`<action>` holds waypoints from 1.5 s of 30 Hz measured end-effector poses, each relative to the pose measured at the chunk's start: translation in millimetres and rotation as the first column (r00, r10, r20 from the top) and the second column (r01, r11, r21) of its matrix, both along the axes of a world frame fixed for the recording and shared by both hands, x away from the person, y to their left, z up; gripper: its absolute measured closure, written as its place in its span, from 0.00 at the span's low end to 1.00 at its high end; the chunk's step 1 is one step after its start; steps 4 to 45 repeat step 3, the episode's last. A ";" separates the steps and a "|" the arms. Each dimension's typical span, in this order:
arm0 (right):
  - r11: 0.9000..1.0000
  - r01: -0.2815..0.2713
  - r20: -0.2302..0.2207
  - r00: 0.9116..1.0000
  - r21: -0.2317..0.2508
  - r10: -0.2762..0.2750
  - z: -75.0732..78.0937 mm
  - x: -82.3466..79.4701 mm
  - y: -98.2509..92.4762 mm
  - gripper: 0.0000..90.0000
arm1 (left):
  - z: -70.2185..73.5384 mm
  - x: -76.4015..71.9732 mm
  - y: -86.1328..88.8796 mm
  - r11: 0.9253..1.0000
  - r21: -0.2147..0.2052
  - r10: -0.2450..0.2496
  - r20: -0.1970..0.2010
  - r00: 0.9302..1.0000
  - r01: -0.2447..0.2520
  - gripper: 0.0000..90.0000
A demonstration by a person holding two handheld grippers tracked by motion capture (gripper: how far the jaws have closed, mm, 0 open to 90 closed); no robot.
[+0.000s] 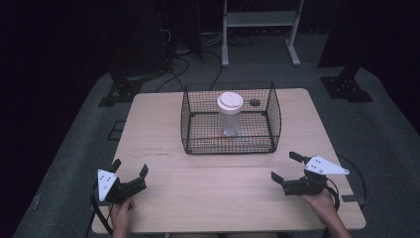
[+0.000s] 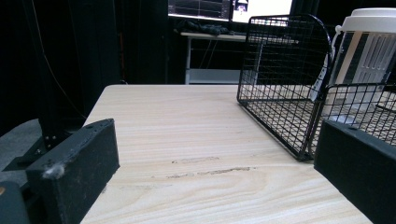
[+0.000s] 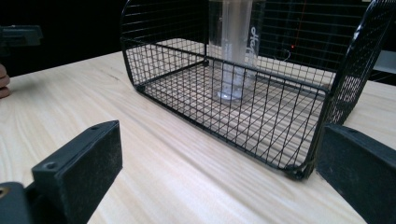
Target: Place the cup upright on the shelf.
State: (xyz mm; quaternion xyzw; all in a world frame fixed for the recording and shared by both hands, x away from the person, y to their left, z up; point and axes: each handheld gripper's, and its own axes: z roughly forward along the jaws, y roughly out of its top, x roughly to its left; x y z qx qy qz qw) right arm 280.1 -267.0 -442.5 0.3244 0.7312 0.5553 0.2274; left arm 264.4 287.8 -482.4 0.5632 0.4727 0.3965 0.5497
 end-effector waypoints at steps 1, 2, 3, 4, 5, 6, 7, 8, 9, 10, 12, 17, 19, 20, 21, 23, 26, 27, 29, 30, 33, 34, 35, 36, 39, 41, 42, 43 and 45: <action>1.000 0.004 0.004 1.000 -0.004 -0.004 -0.4 -2.6 -0.7 0.00 | 0.0 0.0 0.0 1.000 0.000 0.000 0.000 1.000 0.000 0.00; 1.000 0.007 0.003 1.000 -0.006 -0.007 -1.1 -5.7 -1.6 0.00 | 0.0 -0.1 0.1 1.000 0.000 0.000 0.001 1.000 0.000 0.00; 1.000 0.015 0.010 1.000 -0.014 -0.015 -4.0 -14.1 -3.2 0.00 | 0.0 -0.2 0.1 1.000 0.000 0.000 0.000 1.000 0.000 0.00; 1.000 0.015 0.010 1.000 -0.014 -0.015 -4.0 -14.1 -3.2 0.00 | 0.0 -0.2 0.1 1.000 0.000 0.000 0.000 1.000 0.000 0.00; 1.000 0.015 0.010 1.000 -0.014 -0.015 -4.0 -14.1 -3.2 0.00 | 0.0 -0.2 0.1 1.000 0.000 0.000 0.000 1.000 0.000 0.00; 1.000 0.015 0.010 1.000 -0.014 -0.015 -4.0 -14.1 -3.2 0.00 | 0.0 -0.2 0.1 1.000 0.000 0.000 0.000 1.000 0.000 0.00; 1.000 0.015 0.010 1.000 -0.014 -0.015 -4.0 -14.1 -3.2 0.00 | 0.0 -0.2 0.1 1.000 0.000 0.000 0.000 1.000 0.000 0.00; 1.000 0.015 0.010 1.000 -0.014 -0.015 -4.0 -14.1 -3.2 0.00 | 0.0 -0.2 0.1 1.000 0.000 0.000 0.000 1.000 0.000 0.00; 1.000 0.015 0.010 1.000 -0.014 -0.015 -4.0 -14.1 -3.2 0.00 | 0.0 -0.2 0.1 1.000 0.000 0.000 0.000 1.000 0.000 0.00; 1.000 0.015 0.010 1.000 -0.014 -0.015 -4.0 -14.1 -3.2 0.00 | 0.0 -0.2 0.1 1.000 0.000 0.000 0.000 1.000 0.000 0.00; 1.000 0.015 0.010 1.000 -0.014 -0.015 -4.0 -14.1 -3.2 0.00 | 0.0 -0.2 0.1 1.000 0.000 0.000 0.000 1.000 0.000 0.00; 1.000 0.015 0.010 1.000 -0.014 -0.015 -4.0 -14.1 -3.2 0.00 | 0.0 -0.2 0.1 1.000 0.000 0.000 0.000 1.000 0.000 0.00; 1.000 0.015 0.010 1.000 -0.014 -0.015 -4.0 -14.1 -3.2 0.00 | 0.0 -0.2 0.1 1.000 0.000 0.000 0.000 1.000 0.000 0.00; 1.000 0.015 0.010 1.000 -0.014 -0.015 -4.0 -14.1 -3.2 0.00 | 0.0 -0.2 0.1 1.000 0.000 0.000 0.000 1.000 0.000 0.00; 1.000 0.015 0.010 1.000 -0.014 -0.015 -4.0 -14.1 -3.2 0.00 | 0.0 -0.2 0.1 1.000 0.000 0.000 0.000 1.000 0.000 0.00; 1.000 0.015 0.010 1.000 -0.014 -0.015 -4.0 -14.1 -3.2 0.00 | 0.0 -0.2 0.1 1.000 0.000 0.000 0.000 1.000 0.000 0.00; 1.000 0.015 0.010 1.000 -0.014 -0.015 -4.0 -14.1 -3.2 0.00 | 0.0 -0.2 0.1 1.000 0.000 0.000 0.000 1.000 0.000 0.00; 1.000 0.015 0.010 1.000 -0.014 -0.015 -4.0 -14.1 -3.2 0.00 | 0.0 -0.2 0.1 1.000 0.000 0.000 0.000 1.000 0.000 0.00; 1.000 0.015 0.010 1.000 -0.014 -0.015 -4.0 -14.1 -3.2 0.00 | 0.0 -0.2 0.1 1.000 0.000 0.000 0.000 1.000 0.000 0.00; 1.000 0.015 0.010 1.000 -0.014 -0.015 -4.0 -14.1 -3.2 0.00 | 0.0 -0.2 0.1 1.000 0.000 0.000 0.000 1.000 0.000 0.00; 1.000 0.015 0.010 1.000 -0.014 -0.015 -4.0 -14.1 -3.2 0.00 | 0.0 -0.2 0.1 1.000 0.000 0.000 0.000 1.000 0.000 0.00; 1.000 0.015 0.010 1.000 -0.014 -0.015 -4.0 -14.1 -3.2 0.00 | 0.0 -0.2 0.1 1.000 0.000 0.000 0.000 1.000 0.000 0.00; 1.000 0.015 0.010 1.000 -0.014 -0.015 -4.0 -14.1 -3.2 0.00 | 0.0 -0.2 0.1 1.000 0.000 0.000 0.000 1.000 0.000 0.00; 1.000 0.015 0.010 1.000 -0.014 -0.015 -4.0 -14.1 -3.2 0.00 | 0.0 -0.2 0.1 1.000 0.000 0.000 0.000 1.000 0.000 0.00; 1.000 0.015 0.010 1.000 -0.014 -0.015 -4.0 -14.1 -3.2 0.00 | 0.0 -0.2 0.1 1.000 0.000 0.000 0.000 1.000 0.000 0.00; 1.000 0.015 0.010 1.000 -0.014 -0.015 -4.0 -14.1 -3.2 0.00 | 0.0 -0.2 0.1 1.000 0.000 0.000 0.000 1.000 0.000 0.00; 1.000 0.015 0.010 1.000 -0.014 -0.015 -4.0 -14.1 -3.2 0.00 | 0.0 -0.2 0.1 1.000 0.000 0.000 0.000 1.000 0.000 0.00; 1.000 0.015 0.010 1.000 -0.014 -0.015 -4.0 -14.1 -3.2 0.00 | 0.0 -0.2 0.1 1.000 0.000 0.000 0.000 1.000 0.000 0.00; 1.000 0.015 0.010 1.000 -0.014 -0.015 -4.0 -14.1 -3.2 0.00 | 0.0 -0.2 0.1 1.000 0.000 0.000 0.000 1.000 0.000 0.00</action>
